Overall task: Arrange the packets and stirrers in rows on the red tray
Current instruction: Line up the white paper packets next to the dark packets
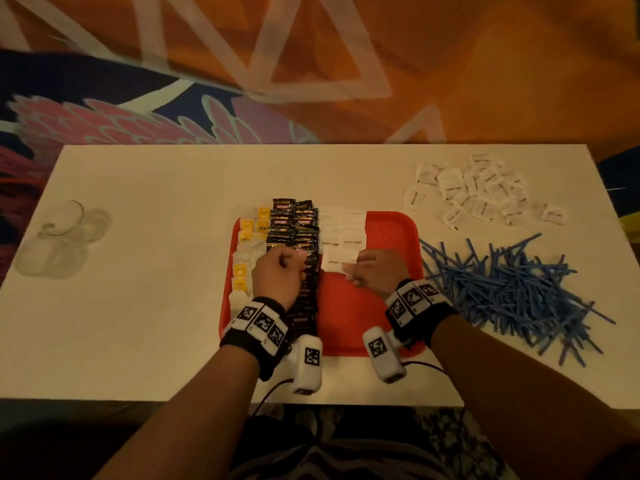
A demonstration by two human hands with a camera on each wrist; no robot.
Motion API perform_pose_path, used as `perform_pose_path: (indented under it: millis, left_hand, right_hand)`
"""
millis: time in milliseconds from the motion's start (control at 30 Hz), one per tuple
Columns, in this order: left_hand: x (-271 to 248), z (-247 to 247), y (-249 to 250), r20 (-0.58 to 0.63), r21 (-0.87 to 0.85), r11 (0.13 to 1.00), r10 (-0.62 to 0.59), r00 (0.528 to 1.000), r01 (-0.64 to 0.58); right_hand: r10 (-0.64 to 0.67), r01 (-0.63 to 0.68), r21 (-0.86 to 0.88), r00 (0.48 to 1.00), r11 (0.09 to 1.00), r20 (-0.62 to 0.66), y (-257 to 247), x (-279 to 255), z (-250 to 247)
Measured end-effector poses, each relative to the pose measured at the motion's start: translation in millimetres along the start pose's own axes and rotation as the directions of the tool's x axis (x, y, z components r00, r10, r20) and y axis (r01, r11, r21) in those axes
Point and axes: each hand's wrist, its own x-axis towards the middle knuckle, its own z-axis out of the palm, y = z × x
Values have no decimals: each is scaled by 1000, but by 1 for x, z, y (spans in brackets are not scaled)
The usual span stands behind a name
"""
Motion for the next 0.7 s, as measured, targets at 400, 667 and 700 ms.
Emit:
perform_pose_path:
  millis: [400, 667, 700]
  left_hand:
    - [12, -45, -44, 9, -167, 953, -255, 967, 253]
    - [12, -54, -57, 0, -182, 941, -291, 957, 286]
    - [12, -54, -58, -3, -178, 941, -292, 956, 287]
  right_hand:
    - [20, -34, -388, 999, 921, -40, 15, 90, 30]
    - [-68, -36, -382, 965, 924, -254, 22, 92, 40]
    - [-83, -25, -395, 964, 918, -254, 21, 90, 40]
